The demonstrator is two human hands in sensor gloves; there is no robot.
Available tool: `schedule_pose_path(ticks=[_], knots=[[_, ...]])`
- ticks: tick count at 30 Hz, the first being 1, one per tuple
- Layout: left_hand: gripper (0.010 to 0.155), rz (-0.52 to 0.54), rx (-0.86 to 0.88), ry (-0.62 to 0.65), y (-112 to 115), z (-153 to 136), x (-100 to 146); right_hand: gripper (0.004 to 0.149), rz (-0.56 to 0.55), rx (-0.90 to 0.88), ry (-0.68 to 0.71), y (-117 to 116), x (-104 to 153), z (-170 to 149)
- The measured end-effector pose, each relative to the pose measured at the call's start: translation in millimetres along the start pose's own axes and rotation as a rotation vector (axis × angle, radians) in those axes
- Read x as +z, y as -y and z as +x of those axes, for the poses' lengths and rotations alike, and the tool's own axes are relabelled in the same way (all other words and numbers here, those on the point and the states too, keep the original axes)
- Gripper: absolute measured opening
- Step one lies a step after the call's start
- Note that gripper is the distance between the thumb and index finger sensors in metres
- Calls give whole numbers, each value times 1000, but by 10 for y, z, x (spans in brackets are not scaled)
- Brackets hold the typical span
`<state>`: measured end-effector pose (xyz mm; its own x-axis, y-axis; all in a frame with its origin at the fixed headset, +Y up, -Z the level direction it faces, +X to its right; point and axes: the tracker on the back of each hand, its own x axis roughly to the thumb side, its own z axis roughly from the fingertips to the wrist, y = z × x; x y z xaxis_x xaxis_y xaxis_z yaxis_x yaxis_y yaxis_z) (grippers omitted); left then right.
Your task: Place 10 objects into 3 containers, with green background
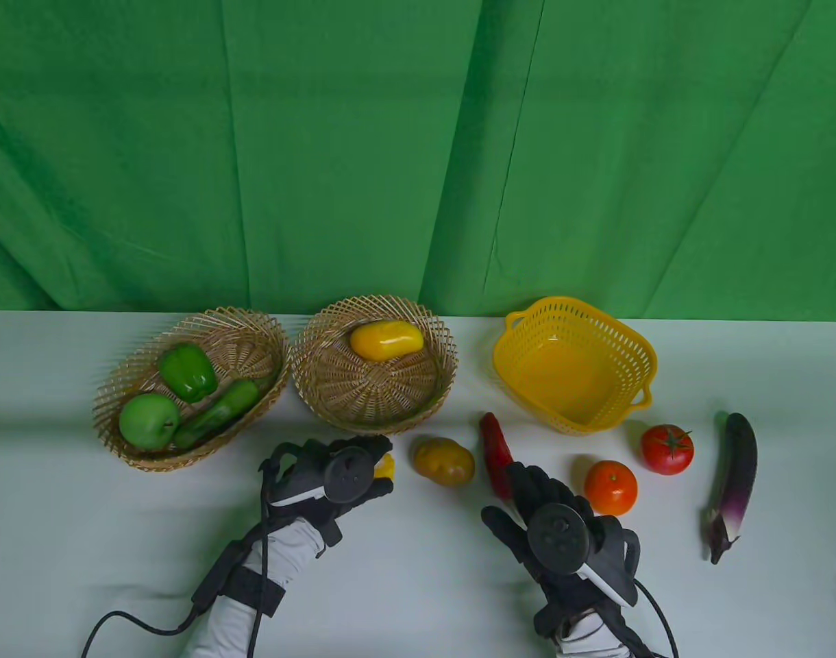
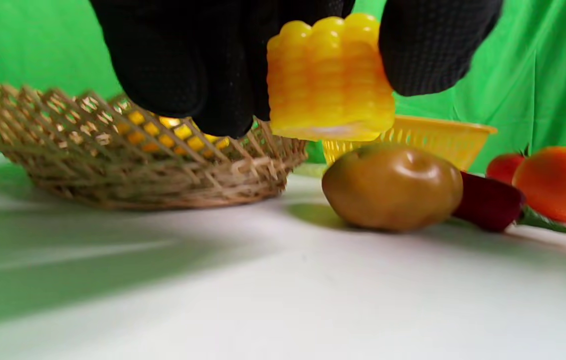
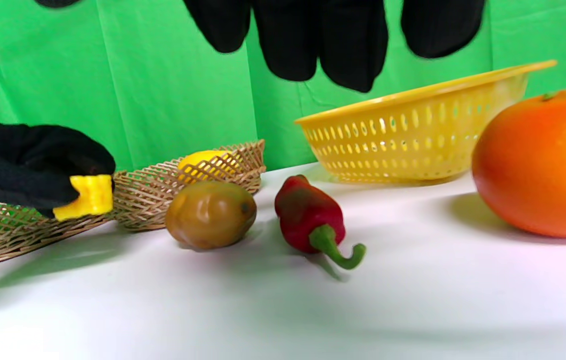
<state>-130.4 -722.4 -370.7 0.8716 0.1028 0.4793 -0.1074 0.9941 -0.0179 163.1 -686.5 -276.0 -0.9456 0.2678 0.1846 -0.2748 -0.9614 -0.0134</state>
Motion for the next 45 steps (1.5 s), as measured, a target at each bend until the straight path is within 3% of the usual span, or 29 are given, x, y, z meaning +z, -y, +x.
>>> schedule_pose_path(ticks=[11,21,29,39,45], knots=[[69,74,-71,-106,-245,-98,-259,78,3,0,0,-7,1,0],[71,35,-153,-265,-200,-231,-534,78,1,-2,0,-5,-2,-4],[73,6,-175,-301,-39,-248,-643,78,-1,-4,0,-1,-4,-7],[69,8,-120,-271,-169,-228,-563,78,7,-3,-2,-18,-11,-14],[67,33,-53,-228,-322,-231,-351,78,15,-5,-2,-25,-15,-14]])
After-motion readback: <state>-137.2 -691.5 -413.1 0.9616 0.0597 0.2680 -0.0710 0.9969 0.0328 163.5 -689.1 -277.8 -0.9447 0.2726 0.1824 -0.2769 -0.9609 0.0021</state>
